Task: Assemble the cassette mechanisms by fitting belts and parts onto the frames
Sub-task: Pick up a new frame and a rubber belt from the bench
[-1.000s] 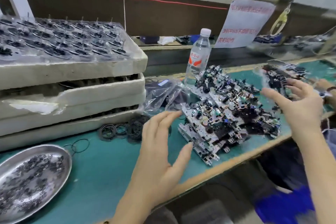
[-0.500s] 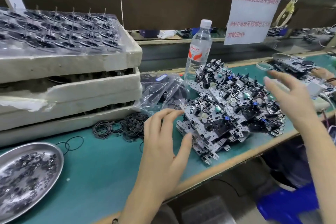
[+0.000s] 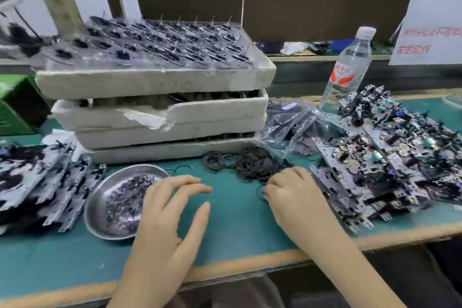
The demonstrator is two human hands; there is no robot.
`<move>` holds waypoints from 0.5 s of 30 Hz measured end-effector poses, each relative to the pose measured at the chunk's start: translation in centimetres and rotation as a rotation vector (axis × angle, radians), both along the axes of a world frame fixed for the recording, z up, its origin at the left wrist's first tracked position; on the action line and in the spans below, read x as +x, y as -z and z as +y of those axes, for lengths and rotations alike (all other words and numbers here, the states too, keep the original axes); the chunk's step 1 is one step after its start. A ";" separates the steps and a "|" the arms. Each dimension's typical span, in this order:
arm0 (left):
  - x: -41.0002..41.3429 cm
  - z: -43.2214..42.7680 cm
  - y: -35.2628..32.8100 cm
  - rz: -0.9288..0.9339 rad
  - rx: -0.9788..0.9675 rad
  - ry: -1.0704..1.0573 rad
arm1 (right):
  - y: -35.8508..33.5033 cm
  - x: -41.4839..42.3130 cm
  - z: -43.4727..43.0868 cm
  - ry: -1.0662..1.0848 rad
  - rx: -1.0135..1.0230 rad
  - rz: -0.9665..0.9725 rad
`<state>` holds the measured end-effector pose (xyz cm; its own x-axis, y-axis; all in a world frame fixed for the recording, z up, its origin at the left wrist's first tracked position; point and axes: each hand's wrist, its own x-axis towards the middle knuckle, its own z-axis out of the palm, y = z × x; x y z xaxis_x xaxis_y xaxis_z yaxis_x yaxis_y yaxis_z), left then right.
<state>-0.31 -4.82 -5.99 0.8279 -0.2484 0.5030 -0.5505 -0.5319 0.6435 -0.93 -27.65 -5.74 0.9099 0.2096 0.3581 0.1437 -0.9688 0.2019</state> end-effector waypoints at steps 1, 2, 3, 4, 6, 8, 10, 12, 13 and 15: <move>-0.3 0.8 0.0 -0.018 0.006 -0.014 | 0.2 0.0 0.1 -0.013 -0.016 -0.031; -0.5 1.6 0.1 -0.037 0.014 -0.027 | 0.5 0.0 0.1 -0.023 -0.030 -0.070; -0.7 2.5 0.3 -0.057 0.025 -0.043 | 0.8 -0.1 0.2 -0.023 -0.033 -0.105; -0.8 3.2 0.3 -0.075 0.037 -0.061 | 1.0 -0.2 0.1 -0.017 -0.023 -0.133; -0.8 4.8 0.2 -0.120 0.077 -0.102 | 1.5 -0.3 0.0 -0.021 -0.015 -0.186; -0.3 6.3 -0.2 -0.193 0.166 -0.149 | 1.9 -0.4 -0.1 -0.065 -0.064 -0.241; 0.6 7.8 -0.9 -0.279 0.282 -0.224 | 2.2 -0.4 -0.1 -0.088 -0.123 -0.284; 1.8 9.3 -1.8 -0.377 0.411 -0.356 | 2.3 -0.3 0.4 -0.079 -0.161 -0.293; 2.4 10.0 -2.2 -0.416 0.464 -0.429 | 2.3 -0.4 0.6 -0.069 -0.152 -0.294; 3.8 11.4 -3.1 -0.443 0.535 -0.580 | 2.1 -0.4 1.3 -0.050 -0.075 -0.297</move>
<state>3.48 6.55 -2.86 0.6539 -0.1445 0.7426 -0.2412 -0.9702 0.0237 -1.34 -26.35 -7.87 0.7557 0.2869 0.5887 0.1144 -0.9429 0.3128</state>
